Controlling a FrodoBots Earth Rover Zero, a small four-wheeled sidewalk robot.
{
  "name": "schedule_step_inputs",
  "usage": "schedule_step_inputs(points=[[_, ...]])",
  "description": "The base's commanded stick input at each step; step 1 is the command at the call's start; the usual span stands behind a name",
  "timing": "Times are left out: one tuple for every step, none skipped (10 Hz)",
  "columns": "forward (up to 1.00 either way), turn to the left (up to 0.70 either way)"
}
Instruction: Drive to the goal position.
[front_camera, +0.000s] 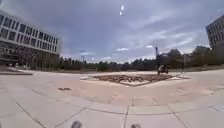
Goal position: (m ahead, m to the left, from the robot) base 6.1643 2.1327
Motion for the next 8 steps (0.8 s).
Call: schedule_step_inputs(points=[[0.70,0.00],[0.70,0.00],[0.70,0.00],[0.70,0.00],[0.70,0.00],[0.70,0.00],[0.70,0.00],[0.70,0.00]])
